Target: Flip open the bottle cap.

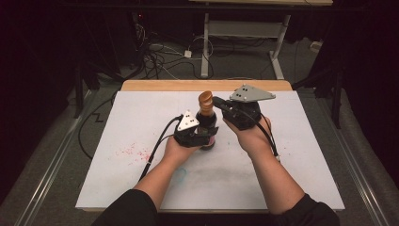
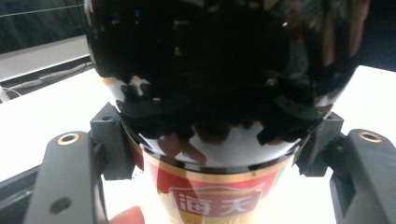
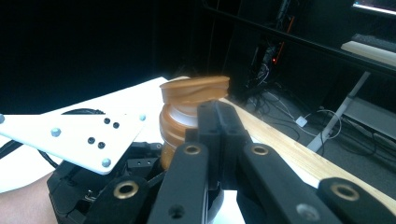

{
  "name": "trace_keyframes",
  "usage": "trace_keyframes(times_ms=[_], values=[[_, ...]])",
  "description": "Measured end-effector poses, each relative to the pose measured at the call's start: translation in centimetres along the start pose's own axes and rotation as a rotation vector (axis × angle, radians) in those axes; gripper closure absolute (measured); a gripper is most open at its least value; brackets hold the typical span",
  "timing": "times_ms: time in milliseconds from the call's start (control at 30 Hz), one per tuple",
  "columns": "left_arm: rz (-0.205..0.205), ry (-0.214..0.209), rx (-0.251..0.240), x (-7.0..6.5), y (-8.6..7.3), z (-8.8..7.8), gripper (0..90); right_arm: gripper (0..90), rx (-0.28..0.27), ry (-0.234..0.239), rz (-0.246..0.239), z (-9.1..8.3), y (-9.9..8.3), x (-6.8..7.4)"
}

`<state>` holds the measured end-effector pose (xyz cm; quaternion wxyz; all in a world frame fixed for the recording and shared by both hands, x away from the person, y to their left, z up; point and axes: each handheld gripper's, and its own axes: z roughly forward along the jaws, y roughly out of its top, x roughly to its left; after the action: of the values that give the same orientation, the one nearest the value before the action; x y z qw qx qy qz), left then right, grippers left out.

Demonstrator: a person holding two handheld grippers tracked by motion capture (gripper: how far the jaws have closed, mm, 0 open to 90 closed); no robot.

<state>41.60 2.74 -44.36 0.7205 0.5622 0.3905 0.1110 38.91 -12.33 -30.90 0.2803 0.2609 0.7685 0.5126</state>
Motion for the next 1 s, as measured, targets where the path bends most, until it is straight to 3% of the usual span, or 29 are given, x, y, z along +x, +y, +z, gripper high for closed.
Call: trace_keyframes(times_ms=[233,267,533,667,833,1000], values=[[-0.003,0.001,-0.003,0.0,0.0,0.0,28.6,90.0,-0.005,0.000,-0.002,0.0,0.2,0.0],[-0.018,0.007,-0.017,-0.1,0.0,0.1,28.7,90.0,-0.005,-0.001,0.000,0.0,0.3,0.0],[0.008,-0.002,-0.001,-0.2,-0.1,0.0,28.6,90.0,-0.016,0.005,-0.020,0.3,1.4,0.1],[-0.016,0.005,-0.018,-0.2,-0.1,0.1,28.6,90.0,-0.028,0.018,-0.028,0.9,2.3,0.6],[0.001,-0.001,-0.004,-0.1,-0.1,0.0,28.5,90.0,-0.031,0.050,-0.047,2.4,3.4,1.9],[0.000,-0.001,-0.006,-0.1,-0.1,0.0,28.5,90.0,-0.037,0.056,-0.045,2.4,3.5,2.1]])
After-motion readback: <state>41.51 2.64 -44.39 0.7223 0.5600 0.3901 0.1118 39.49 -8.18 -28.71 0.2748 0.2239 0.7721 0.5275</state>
